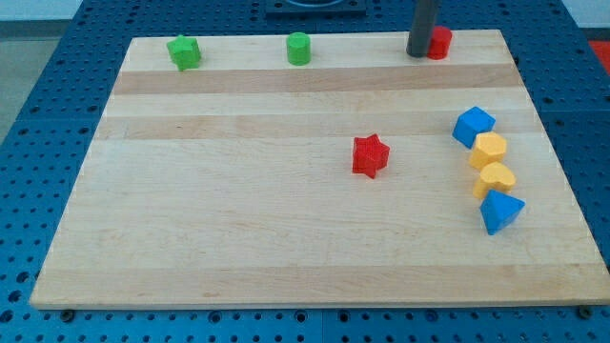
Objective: Push the blue triangle towards the left
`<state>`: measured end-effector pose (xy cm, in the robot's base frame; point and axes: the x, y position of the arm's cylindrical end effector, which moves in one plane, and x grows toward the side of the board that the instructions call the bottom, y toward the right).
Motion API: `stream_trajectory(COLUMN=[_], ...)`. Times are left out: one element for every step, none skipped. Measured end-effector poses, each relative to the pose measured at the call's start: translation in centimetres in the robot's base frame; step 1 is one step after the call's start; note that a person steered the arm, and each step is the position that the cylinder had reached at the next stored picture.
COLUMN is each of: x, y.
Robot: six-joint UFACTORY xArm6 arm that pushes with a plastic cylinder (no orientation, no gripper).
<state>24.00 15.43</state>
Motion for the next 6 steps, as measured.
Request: stream_trajectory(x=[0.0,0.5,2.0,5.0,6.1,6.1], y=[0.0,-0.6,-1.9,-4.0,-4.4,-4.4])
